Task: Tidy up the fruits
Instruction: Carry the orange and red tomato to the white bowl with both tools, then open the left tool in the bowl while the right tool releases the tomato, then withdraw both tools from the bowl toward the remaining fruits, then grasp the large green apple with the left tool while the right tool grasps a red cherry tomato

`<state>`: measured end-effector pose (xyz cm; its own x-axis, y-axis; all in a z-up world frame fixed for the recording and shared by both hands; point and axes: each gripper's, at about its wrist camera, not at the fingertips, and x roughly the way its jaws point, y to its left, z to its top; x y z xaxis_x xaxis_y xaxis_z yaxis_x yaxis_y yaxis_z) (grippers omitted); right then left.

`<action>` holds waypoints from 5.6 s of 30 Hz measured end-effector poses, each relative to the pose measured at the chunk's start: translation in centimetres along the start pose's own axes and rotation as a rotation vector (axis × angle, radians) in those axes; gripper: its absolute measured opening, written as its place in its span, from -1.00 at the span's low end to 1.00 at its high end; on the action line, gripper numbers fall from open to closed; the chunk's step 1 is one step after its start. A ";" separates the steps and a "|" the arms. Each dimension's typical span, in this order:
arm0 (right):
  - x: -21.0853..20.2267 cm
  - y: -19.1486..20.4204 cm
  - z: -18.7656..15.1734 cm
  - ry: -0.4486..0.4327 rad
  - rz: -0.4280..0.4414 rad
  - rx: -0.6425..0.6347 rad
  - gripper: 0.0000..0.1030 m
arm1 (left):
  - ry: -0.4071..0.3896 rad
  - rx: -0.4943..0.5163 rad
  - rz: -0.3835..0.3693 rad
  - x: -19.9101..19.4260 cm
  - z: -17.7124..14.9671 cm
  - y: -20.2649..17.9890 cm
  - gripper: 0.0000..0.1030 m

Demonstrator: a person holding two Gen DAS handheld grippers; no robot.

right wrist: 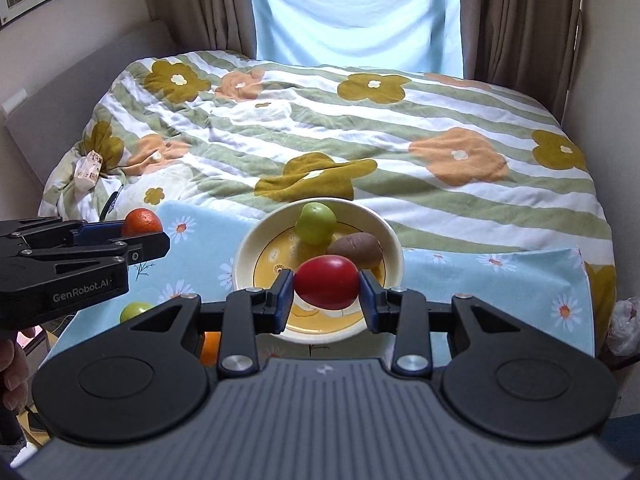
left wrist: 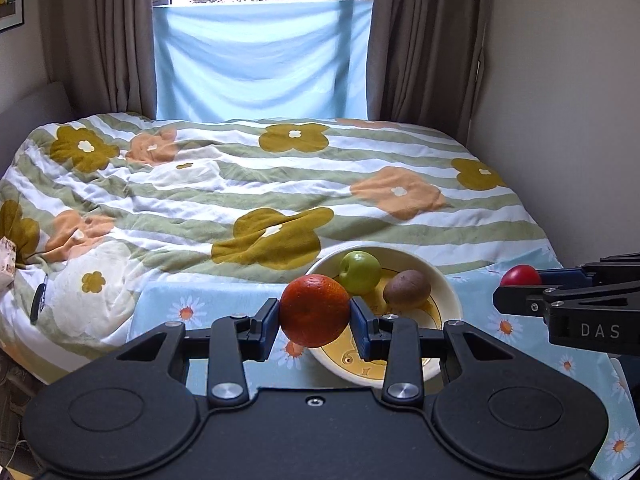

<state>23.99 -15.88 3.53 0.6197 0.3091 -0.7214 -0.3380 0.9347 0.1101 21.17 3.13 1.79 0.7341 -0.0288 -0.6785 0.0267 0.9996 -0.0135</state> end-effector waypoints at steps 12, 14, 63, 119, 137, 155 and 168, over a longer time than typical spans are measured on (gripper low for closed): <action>7.4 -0.8 2.2 0.069 -0.058 0.072 -0.03 | 0.106 0.143 -0.087 9.8 2.4 0.6 -0.19; 8.5 -1.0 2.1 0.083 -0.066 0.081 -0.03 | 0.123 0.158 -0.099 11.4 2.4 0.5 -0.19; 16.5 2.9 2.5 0.195 -0.006 0.074 -0.03 | 0.108 0.068 -0.004 8.7 -1.2 7.5 0.80; -4.1 3.6 -4.4 -0.052 0.009 0.016 1.00 | -0.131 -0.027 0.152 -9.9 -7.5 3.1 1.00; -3.3 9.6 -12.6 -0.002 -0.007 0.066 1.00 | -0.024 0.124 -0.003 -7.0 -12.2 6.6 0.97; 3.9 11.7 -16.3 0.123 -0.096 0.153 0.81 | 0.112 0.265 -0.122 1.7 -12.4 8.6 0.79; 6.7 12.8 -15.9 0.134 -0.102 0.166 0.61 | 0.184 0.260 -0.133 5.7 -12.2 9.3 0.39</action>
<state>12.55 -4.65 -10.74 0.5414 0.1960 -0.8176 -0.1509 0.9793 0.1349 17.33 12.33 -11.19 0.5782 -0.1330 -0.8050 0.3031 0.9510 0.0606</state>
